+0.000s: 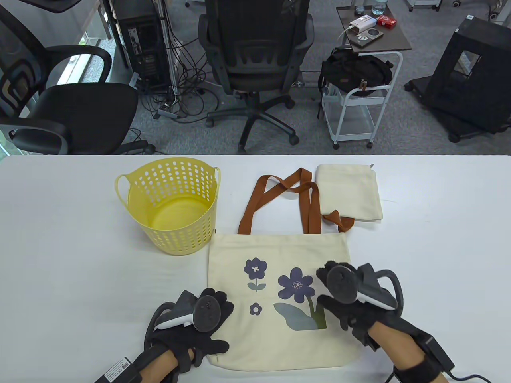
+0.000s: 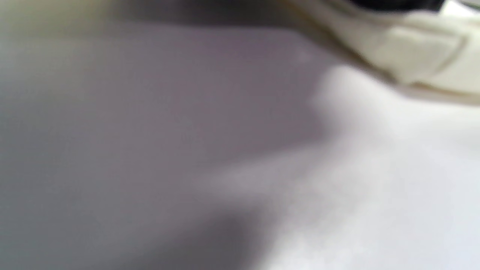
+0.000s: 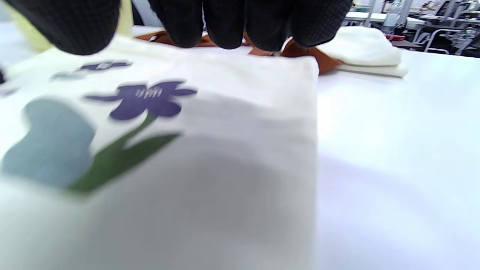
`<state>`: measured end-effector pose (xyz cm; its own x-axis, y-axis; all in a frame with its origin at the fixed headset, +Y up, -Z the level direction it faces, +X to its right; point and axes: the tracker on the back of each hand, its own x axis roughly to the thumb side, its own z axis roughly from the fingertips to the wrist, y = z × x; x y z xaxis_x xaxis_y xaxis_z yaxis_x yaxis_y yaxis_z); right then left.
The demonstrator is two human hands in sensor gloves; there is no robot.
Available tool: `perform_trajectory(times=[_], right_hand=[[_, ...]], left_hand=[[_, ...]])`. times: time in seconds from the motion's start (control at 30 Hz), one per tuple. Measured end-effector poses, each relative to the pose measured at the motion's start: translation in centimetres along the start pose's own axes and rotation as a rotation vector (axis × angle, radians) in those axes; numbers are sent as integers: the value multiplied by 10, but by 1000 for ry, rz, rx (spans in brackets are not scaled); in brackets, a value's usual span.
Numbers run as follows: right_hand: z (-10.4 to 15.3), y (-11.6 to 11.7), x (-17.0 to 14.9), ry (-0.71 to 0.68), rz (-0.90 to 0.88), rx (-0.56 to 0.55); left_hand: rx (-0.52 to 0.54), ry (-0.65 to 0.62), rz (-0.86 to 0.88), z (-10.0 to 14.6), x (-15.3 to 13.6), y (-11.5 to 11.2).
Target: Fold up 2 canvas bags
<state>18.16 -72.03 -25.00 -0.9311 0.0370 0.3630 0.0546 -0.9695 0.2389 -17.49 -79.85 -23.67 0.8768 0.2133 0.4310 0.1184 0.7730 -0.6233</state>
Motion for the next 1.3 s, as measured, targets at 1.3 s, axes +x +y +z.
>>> perform_trajectory(times=[1.3], right_hand=[[34,61,-39,-118,-162,-41]], left_hand=[[276,8,-156,29,13,7]])
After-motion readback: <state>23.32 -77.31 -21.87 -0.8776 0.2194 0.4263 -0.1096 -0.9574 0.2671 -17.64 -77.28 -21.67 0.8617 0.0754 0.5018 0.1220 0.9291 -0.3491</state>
